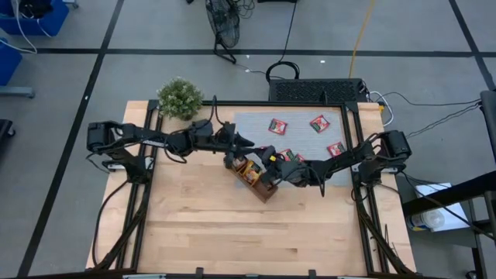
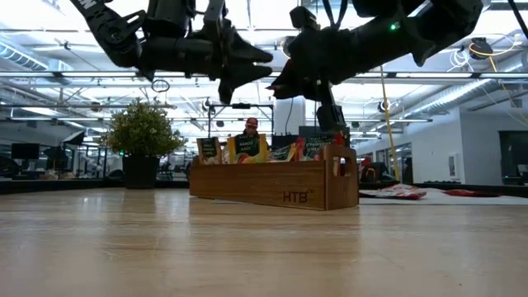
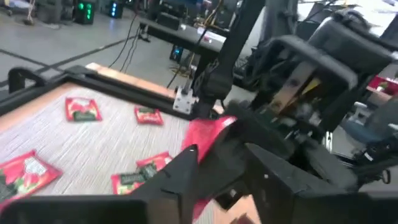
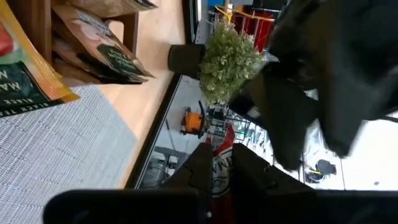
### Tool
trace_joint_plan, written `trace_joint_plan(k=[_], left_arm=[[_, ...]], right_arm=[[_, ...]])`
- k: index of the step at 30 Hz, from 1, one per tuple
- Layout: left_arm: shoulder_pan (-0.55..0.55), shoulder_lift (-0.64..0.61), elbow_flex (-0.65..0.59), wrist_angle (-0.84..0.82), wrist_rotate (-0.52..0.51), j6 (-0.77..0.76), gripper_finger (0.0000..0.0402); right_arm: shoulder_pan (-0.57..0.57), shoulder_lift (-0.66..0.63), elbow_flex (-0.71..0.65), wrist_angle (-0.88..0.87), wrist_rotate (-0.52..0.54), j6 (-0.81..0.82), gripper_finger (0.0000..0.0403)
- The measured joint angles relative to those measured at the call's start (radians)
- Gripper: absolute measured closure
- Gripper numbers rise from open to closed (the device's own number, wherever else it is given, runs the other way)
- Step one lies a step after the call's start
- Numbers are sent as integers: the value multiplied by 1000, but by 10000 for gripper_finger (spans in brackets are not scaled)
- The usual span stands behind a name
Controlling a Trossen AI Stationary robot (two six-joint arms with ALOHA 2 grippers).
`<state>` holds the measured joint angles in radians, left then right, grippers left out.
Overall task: Pick & Place Tea
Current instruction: Put the red tea bag into the right section of the wooden organizer
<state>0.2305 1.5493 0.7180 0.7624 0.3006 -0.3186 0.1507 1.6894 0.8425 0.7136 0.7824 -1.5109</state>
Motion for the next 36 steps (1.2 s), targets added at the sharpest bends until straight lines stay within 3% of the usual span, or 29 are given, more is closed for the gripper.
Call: trace_joint_plan(k=[8, 16, 22, 29, 36], left_arm=[[-25, 79, 107, -80, -40, 52, 192], [-24, 148, 168, -86, -41, 137, 187], [-24, 142, 169, -77, -40, 216, 234], [-18, 142, 169, -66, -33, 340, 386], [7, 98, 169, -52, -41, 496, 398]], right_arm=[[0, 0, 0, 3, -27, 37, 379], [-1, 0, 0, -6, -25, 82, 378], [0, 0, 0, -15, -28, 135, 379], [1, 0, 1, -65, -140, 285, 373], [7, 0, 1, -92, -212, 643, 369]])
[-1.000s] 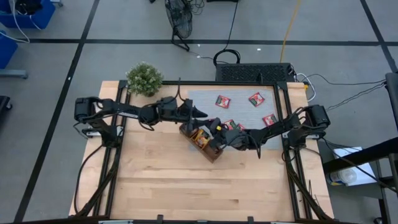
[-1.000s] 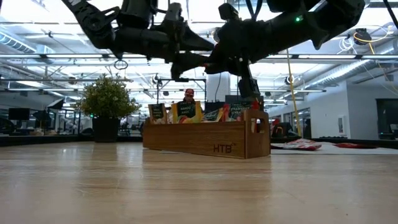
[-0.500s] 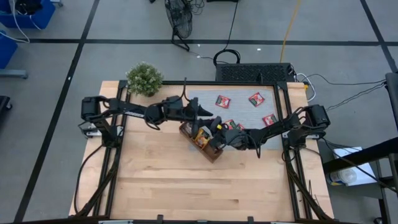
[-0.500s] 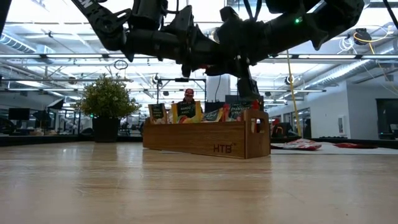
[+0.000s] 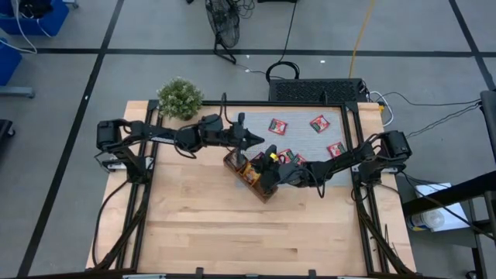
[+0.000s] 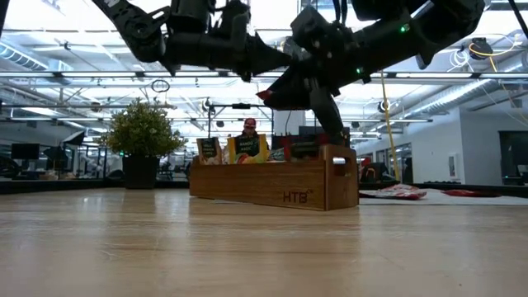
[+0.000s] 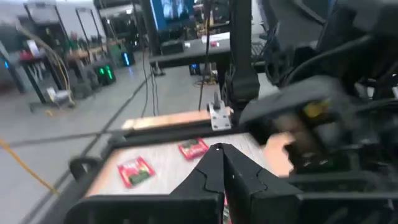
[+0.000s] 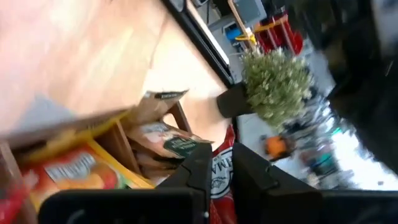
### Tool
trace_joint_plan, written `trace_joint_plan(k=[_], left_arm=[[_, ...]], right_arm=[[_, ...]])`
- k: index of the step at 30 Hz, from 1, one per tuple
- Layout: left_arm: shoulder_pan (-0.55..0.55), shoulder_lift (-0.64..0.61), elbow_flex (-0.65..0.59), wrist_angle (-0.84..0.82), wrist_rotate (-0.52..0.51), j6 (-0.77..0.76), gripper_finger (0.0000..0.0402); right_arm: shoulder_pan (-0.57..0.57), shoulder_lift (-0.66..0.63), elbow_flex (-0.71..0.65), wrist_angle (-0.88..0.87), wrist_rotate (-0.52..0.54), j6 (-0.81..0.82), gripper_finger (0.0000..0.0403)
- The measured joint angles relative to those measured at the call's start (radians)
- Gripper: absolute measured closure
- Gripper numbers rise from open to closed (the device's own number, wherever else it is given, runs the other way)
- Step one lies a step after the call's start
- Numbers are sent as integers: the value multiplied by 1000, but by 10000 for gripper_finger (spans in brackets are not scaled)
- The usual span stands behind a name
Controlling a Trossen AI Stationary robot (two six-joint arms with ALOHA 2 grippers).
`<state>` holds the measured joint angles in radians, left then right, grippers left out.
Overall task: Pick & Place Tea
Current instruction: Put the red tea bag into the right section of the wooden organizer
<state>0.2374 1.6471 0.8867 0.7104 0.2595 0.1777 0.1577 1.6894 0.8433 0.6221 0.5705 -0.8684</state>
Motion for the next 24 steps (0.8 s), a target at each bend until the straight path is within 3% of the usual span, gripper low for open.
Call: trace_joint_plan(k=[4, 15, 24], left_arm=[[15, -46, 0, -24, 1, 11, 399], [66, -78, 0, -201, 1, -201, 378], [37, -70, 0, -207, 118, -318, 329]], right_arm=[[4, 0, 0, -3, 2, 87, 367], [7, 0, 0, 19, 111, -326, 378], [-22, 0, 0, 33, 106, -405, 375]])
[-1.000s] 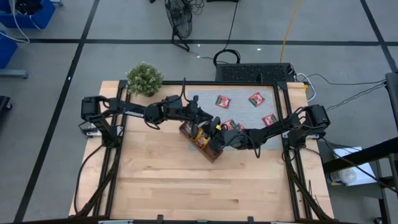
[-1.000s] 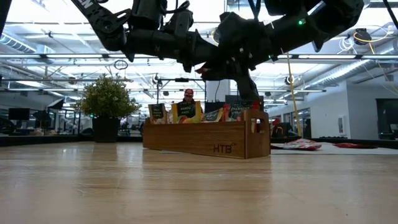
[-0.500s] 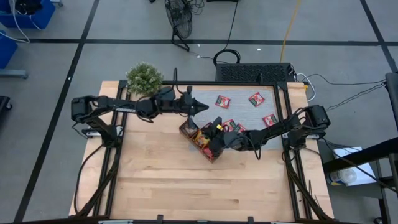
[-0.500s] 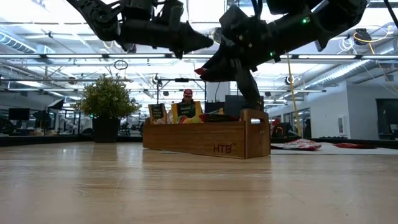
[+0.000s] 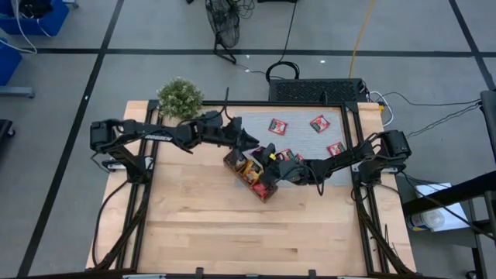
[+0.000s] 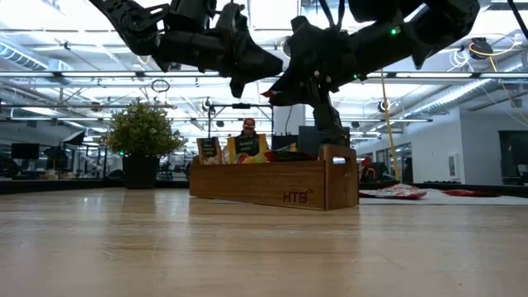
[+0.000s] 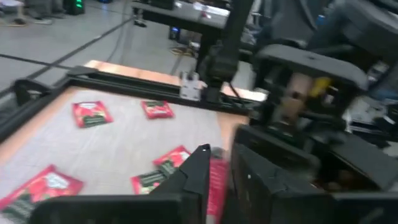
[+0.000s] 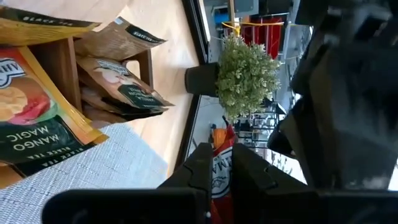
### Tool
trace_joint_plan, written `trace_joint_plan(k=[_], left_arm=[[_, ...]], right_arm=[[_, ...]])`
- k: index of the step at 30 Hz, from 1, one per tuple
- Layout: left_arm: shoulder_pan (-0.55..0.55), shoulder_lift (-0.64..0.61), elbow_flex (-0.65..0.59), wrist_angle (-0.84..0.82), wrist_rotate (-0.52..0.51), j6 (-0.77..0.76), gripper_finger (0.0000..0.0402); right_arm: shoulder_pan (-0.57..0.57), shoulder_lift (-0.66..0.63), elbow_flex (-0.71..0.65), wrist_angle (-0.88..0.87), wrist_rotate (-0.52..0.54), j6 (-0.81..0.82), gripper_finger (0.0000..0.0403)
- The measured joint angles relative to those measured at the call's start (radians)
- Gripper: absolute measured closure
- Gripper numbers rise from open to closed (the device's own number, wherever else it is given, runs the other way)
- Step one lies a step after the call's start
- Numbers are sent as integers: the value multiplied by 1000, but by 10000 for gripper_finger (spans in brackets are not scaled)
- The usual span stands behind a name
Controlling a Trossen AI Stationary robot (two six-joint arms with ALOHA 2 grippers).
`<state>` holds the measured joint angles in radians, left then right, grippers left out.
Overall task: Pick & Place Tea
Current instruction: Put the red tea bag into the right section of the wooden organizer
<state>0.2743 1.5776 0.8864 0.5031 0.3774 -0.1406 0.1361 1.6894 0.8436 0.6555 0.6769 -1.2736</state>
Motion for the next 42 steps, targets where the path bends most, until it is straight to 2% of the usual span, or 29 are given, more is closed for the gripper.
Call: trace_joint_plan(k=[8, 15, 20, 26, 31, 34, 37, 42], left_arm=[[-51, 25, 0, 21, -42, 27, 272], [-46, 41, 0, 46, -80, 38, 264], [-37, 41, 0, 56, -66, 62, 296], [-37, 41, 0, 54, -36, 88, 390], [-36, 41, 0, 52, 19, 133, 397], [-28, 30, 0, 43, 5, 206, 398], [-18, 0, 0, 35, -53, 276, 399], [4, -58, -3, 22, -113, 383, 400]], right_arm=[[-4, 0, 0, 44, -34, -33, 377], [-4, 0, 0, 66, -54, -31, 379], [-4, 0, 0, 66, -54, -29, 377], [-4, 0, 0, 66, -54, -30, 377], [-3, 0, 0, 66, -54, -25, 374], [-1, 0, 0, 67, -55, 52, 370], [-2, -2, 4, 83, -46, 236, 360], [1, -4, 5, 93, 72, 520, 342]])
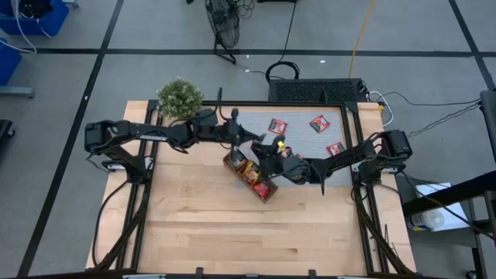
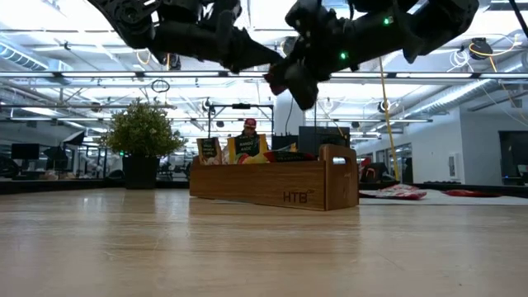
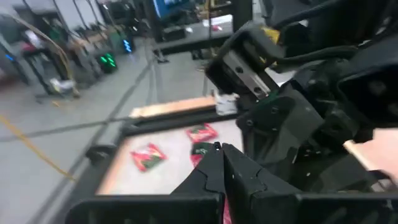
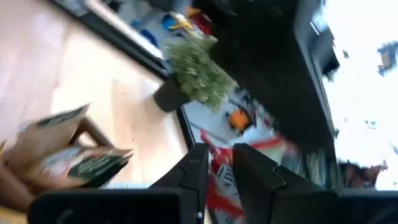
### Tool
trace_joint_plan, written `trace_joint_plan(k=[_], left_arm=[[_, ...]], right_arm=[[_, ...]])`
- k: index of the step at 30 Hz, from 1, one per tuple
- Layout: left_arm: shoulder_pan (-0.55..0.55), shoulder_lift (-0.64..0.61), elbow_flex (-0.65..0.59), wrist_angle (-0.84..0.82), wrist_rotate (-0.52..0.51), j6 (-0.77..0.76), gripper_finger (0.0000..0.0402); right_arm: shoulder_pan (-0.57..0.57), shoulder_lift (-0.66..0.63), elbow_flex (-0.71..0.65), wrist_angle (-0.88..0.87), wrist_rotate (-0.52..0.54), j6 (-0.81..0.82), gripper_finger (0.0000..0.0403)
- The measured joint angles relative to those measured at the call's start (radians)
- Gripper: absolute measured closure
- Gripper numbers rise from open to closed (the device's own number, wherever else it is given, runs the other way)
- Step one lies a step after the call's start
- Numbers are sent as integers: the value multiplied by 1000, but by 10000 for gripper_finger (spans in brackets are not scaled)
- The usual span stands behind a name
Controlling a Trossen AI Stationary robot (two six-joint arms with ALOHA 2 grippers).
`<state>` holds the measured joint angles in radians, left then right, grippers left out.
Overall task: Pick & Place Tea
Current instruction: Put the red tea bag into the right section of the wooden organizer
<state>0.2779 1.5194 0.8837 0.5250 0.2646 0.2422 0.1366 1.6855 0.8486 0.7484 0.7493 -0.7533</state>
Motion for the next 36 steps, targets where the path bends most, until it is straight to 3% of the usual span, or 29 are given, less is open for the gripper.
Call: trace_joint_plan(k=[5, 16, 20, 22, 25, 31, 34, 36], left_arm=[[27, -64, 6, 11, -77, 82, 400], [63, -134, 3, -115, -37, 170, 401], [66, -134, 3, -115, -36, 166, 401], [66, -134, 3, -116, -37, 158, 401], [66, -134, 3, -123, -37, 149, 401], [80, -134, 3, -125, -101, 143, 401], [89, -134, 3, -132, -102, 138, 401], [96, -133, 3, -137, -100, 138, 401]], right_arm=[[17, 12, -10, -54, 112, 143, 334], [164, -27, -6, -178, 109, 186, 333], [217, -100, -6, -272, -48, 329, 344], [226, -138, -4, -313, -169, 384, 371], [220, -140, 57, -490, -239, 454, 396], [189, 62, 379, -963, -412, 559, 402], [192, 148, 522, -1107, -511, 571, 403], [192, 177, 587, -1147, -520, 594, 403]])
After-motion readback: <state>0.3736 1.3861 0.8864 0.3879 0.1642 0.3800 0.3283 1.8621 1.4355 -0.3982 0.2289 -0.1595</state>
